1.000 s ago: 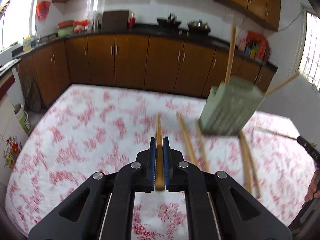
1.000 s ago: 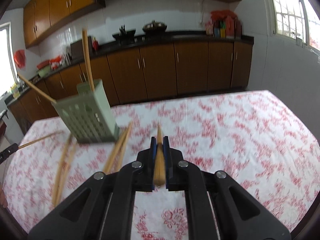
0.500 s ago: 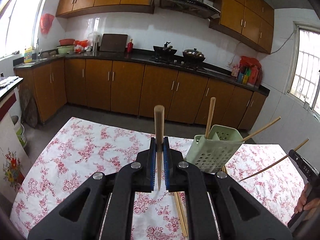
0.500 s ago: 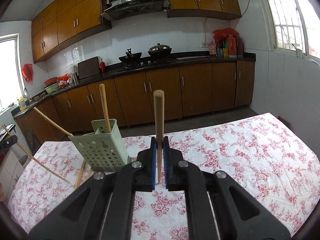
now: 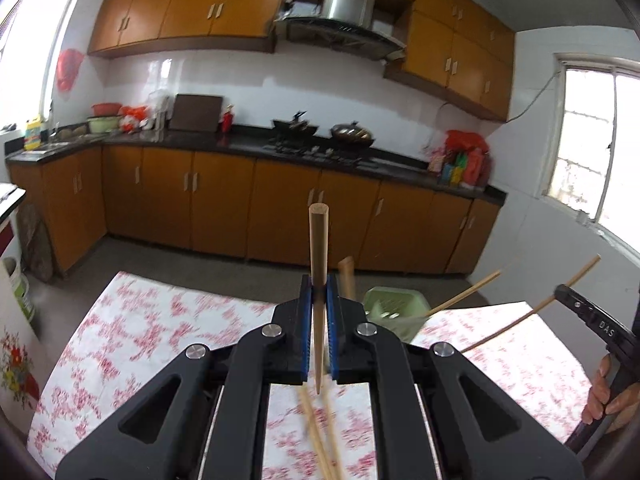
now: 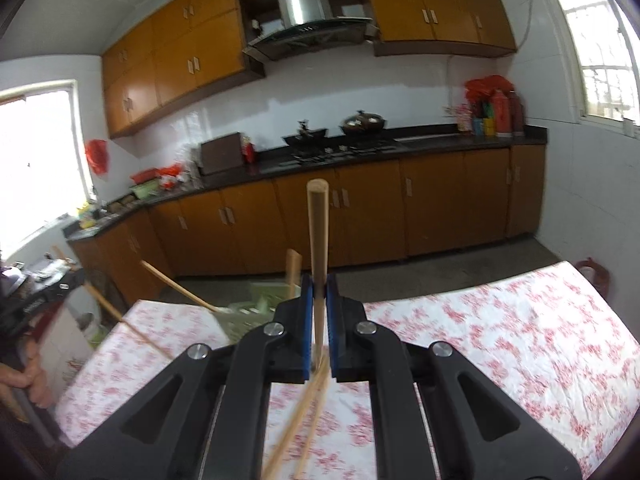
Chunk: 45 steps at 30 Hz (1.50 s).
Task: Organize utensils
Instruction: 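Lift both held chopsticks upright and carry them over the green holder, then drop the chopsticks into the green holder by opening both tools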
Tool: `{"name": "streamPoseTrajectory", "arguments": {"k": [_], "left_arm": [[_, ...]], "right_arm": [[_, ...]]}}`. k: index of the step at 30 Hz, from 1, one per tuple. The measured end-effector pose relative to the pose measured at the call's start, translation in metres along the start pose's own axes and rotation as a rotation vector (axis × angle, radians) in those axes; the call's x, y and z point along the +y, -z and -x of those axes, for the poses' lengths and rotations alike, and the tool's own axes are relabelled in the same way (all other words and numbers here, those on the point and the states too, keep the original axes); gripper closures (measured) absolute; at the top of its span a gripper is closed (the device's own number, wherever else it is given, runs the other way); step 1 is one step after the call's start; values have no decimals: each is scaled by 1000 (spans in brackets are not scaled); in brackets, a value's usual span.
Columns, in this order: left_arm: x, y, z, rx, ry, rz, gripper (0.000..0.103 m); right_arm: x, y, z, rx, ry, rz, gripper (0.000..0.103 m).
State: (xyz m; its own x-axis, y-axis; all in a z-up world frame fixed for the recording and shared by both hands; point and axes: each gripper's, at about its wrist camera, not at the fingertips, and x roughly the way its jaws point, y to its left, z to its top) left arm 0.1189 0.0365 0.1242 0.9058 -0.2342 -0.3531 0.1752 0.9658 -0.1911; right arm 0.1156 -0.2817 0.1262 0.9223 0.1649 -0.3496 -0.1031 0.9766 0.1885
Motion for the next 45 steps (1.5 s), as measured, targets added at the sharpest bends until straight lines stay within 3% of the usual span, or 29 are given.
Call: {"name": "streamPoseTrajectory", "arguments": {"k": [5,11,22,35,45], "left_arm": [[-26,-22,6,-62,56,-15,96],[-48,-48,0,-149,69,-7,96],[-55,-60,-43,-278,-38,23,96],[-48,-35,-89,-192,-46,30,96],[-42,-28,-91,-116,-46,36,95]], "right_arm": [[17,-27,13,-53,-76,5,95],[36,-45,4,-116,-69,35,95],[44,-42,-57,-66,-40,35,95],[39,-22,-111,9,-33,26,95],[36,-20,-113,19,-14,10,91]]}}
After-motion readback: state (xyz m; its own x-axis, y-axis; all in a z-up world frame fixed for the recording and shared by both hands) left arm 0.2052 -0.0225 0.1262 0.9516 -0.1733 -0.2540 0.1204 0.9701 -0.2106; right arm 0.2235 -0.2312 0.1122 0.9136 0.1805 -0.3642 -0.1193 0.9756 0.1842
